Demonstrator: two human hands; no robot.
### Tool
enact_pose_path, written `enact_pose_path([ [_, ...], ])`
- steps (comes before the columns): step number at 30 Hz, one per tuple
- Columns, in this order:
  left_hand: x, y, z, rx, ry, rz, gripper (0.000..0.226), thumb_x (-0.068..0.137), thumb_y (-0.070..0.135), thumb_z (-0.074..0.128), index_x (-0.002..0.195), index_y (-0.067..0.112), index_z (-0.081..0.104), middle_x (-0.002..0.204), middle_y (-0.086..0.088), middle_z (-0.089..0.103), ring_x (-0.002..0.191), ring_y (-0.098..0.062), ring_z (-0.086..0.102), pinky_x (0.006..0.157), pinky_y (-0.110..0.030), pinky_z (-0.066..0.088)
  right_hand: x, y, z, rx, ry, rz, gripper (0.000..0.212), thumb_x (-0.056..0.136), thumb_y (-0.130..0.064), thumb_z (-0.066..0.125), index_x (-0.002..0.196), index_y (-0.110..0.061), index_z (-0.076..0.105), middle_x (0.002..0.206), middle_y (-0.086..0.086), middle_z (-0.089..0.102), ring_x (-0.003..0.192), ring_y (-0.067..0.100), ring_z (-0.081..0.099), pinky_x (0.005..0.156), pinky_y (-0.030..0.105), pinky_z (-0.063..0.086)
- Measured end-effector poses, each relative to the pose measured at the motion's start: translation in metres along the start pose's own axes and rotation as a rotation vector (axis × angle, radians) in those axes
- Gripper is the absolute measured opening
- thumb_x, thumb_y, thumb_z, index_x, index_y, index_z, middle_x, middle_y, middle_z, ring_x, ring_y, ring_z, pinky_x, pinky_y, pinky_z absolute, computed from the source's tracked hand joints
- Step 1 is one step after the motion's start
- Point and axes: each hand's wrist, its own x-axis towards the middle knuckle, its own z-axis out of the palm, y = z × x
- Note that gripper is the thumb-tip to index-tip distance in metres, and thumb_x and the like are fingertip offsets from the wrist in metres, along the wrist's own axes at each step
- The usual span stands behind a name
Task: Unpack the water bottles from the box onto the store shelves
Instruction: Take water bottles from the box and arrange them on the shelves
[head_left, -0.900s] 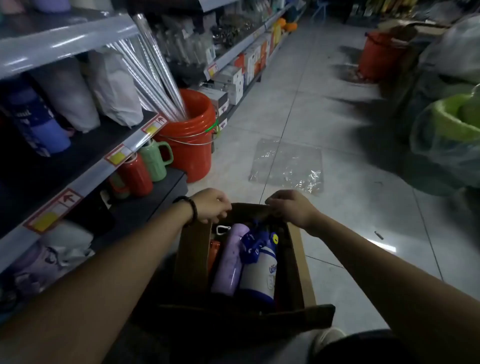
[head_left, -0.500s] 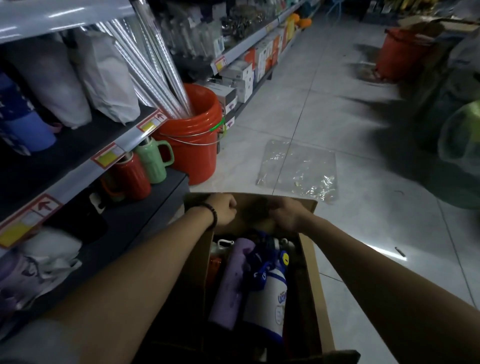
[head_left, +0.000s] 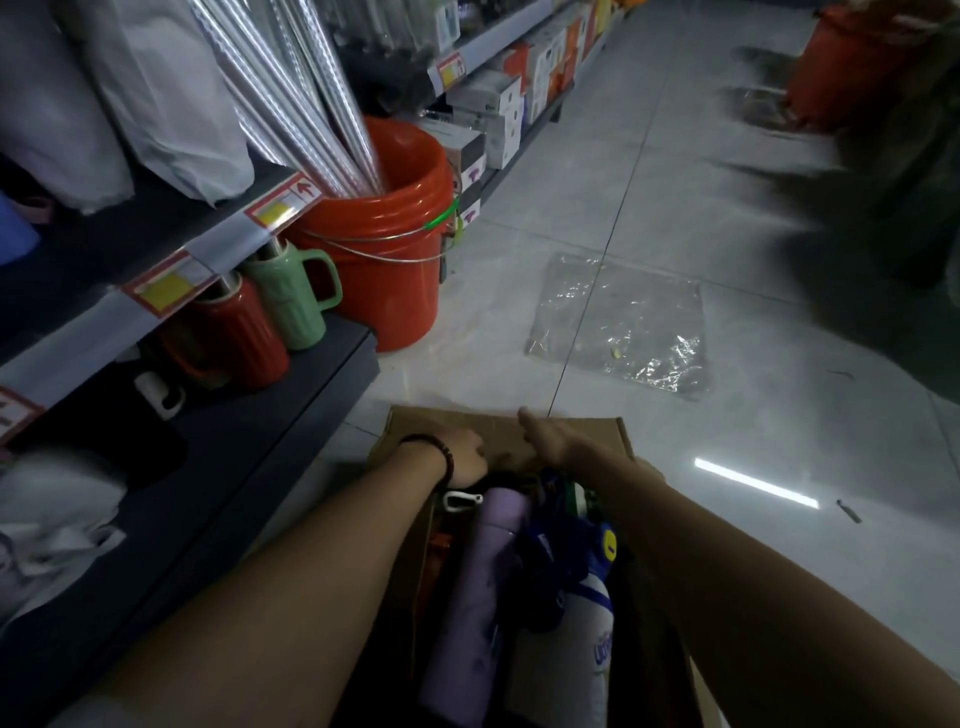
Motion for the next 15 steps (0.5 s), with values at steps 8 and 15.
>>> enact_pose_path([
  [8, -0.041, 0.027, -0.013, -0.156, 0.289, 0.063, 0.035, 0.101, 0.009, 0.050, 0.126, 0.021, 0.071, 0.135, -0.005, 0.067, 0.123, -0.026, 0.062, 0.107, -0.038, 0.050, -0.056, -0.003, -0.028, 0.226, 0.048, -0.042, 0.075, 0.111, -0.057, 0.018, 0.148, -0.004, 0.054, 0.150, 0.019, 0.055, 0.137, 0.035, 0.050, 0.110, 0.041, 0.038],
  [15, -0.131, 0.064, 0.023, -0.400, 0.484, 0.054, 0.053, 0.092, 0.011, 0.070, 0.142, 0.020, 0.056, 0.146, -0.006, 0.050, 0.133, -0.027, 0.051, 0.111, -0.045, 0.047, -0.140, 0.010, -0.030, 0.274, 0.201, -0.170, 0.049, 0.093, -0.068, 0.043, 0.114, -0.031, 0.068, 0.123, 0.006, 0.069, 0.116, 0.027, 0.064, 0.108, 0.054, 0.049],
])
